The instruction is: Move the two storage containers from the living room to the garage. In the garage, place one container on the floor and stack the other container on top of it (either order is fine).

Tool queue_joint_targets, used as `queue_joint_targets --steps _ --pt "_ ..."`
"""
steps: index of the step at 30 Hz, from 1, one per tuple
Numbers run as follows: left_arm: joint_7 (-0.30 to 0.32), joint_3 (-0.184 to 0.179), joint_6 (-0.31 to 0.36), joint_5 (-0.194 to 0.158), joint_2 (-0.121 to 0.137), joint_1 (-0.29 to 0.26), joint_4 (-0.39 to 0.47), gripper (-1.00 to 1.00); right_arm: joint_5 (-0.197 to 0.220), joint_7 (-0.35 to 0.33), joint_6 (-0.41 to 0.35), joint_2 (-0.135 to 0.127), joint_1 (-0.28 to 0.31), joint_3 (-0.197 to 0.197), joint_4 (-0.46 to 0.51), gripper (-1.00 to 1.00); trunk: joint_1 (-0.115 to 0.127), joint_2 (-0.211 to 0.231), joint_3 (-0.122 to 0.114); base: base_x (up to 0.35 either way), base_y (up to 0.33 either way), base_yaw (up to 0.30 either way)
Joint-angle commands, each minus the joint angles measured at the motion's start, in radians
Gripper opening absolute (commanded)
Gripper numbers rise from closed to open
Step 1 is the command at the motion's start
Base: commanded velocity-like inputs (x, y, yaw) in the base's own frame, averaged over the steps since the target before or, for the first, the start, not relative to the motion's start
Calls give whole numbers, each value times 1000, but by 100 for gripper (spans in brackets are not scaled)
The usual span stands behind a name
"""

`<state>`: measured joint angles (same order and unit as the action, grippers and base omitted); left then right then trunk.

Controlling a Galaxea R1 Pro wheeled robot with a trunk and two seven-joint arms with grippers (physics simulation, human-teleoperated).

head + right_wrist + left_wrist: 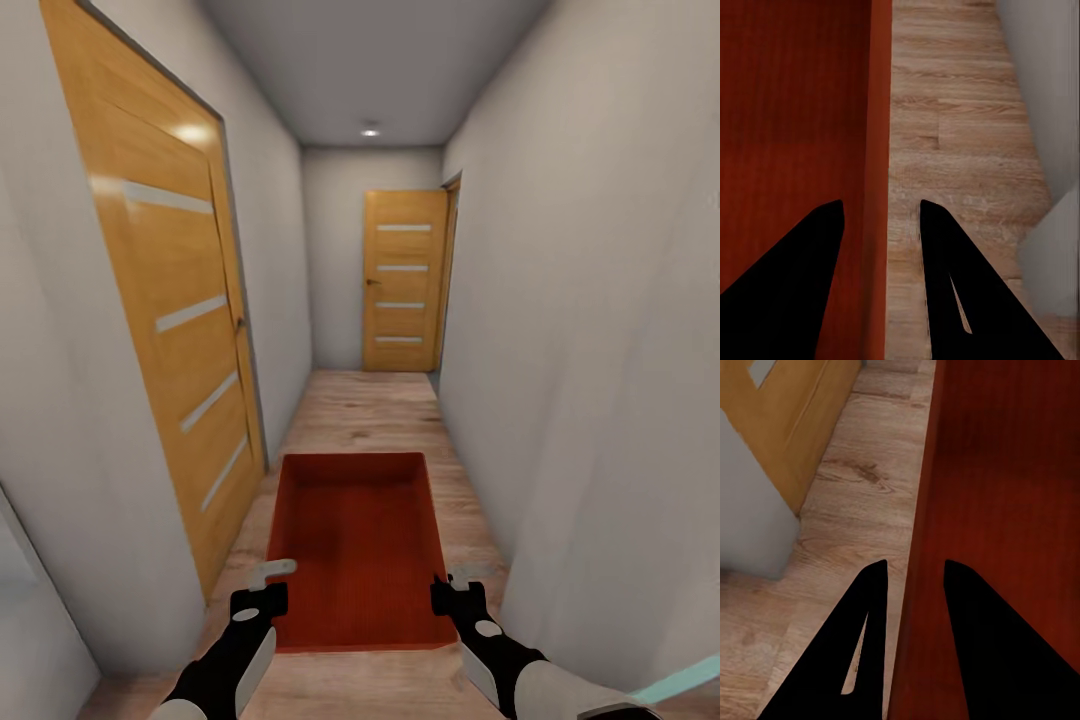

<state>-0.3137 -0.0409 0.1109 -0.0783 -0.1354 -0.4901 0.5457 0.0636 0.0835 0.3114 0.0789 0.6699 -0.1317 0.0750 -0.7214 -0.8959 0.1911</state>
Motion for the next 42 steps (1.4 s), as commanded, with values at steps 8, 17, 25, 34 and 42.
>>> queue_joint_targets --steps 8,17,25,34,42 --pt "-7 19 5 -2 5 -1 34 -100 -4 2 0 -1 0 1 -3 -100 -1 -1 2 323 0 -50" --pt "-7 19 5 -2 5 -1 34 -100 -4 2 -2 -1 0 1 -3 -100 -1 -1 2 323 0 -1" --pt "-7 19 5 -2 5 -1 34 -100 -4 2 0 0 0 1 -2 -100 -1 -1 2 323 0 0" --pt "-7 19 5 -2 5 -1 34 -100 -4 2 0 -1 0 1 -2 -100 -1 -1 2 323 0 0" --pt "-7 19 5 -3 5 -1 34 -100 -4 2 0 -1 0 1 -2 -100 -1 -1 2 323 0 0"
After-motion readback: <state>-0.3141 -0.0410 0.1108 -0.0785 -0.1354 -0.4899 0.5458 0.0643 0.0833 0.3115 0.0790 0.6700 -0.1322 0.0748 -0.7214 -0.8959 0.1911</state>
